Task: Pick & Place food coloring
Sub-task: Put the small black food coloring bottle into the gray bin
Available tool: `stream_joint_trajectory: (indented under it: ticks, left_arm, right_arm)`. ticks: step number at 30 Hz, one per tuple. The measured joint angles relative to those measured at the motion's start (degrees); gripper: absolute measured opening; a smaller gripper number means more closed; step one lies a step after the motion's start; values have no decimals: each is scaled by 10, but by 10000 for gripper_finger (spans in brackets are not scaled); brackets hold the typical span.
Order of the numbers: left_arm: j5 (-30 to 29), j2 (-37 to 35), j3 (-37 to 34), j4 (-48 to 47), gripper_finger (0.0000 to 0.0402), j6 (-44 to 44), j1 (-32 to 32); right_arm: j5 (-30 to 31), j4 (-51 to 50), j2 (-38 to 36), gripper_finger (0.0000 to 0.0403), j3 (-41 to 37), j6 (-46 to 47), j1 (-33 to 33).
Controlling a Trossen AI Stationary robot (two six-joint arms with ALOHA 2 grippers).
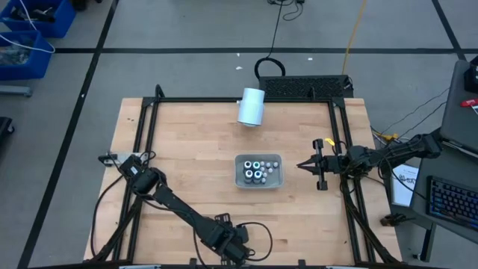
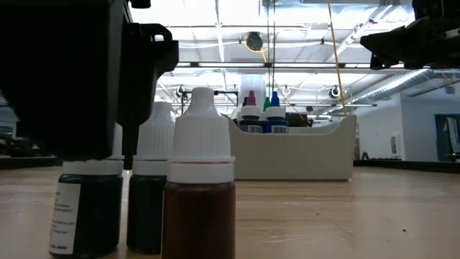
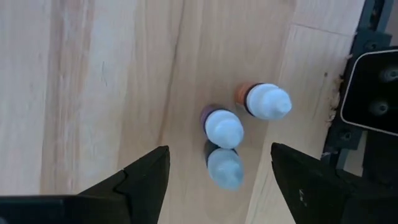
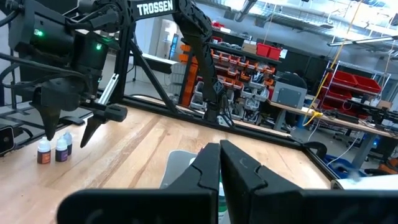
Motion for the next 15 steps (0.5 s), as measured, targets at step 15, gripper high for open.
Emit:
stream_joint_trajectory:
  ticks: [15]
  left_arm:
    - [0,0,0,-1,280,9,-1]
  right_arm:
    - [0,0,0,4,0,7,0]
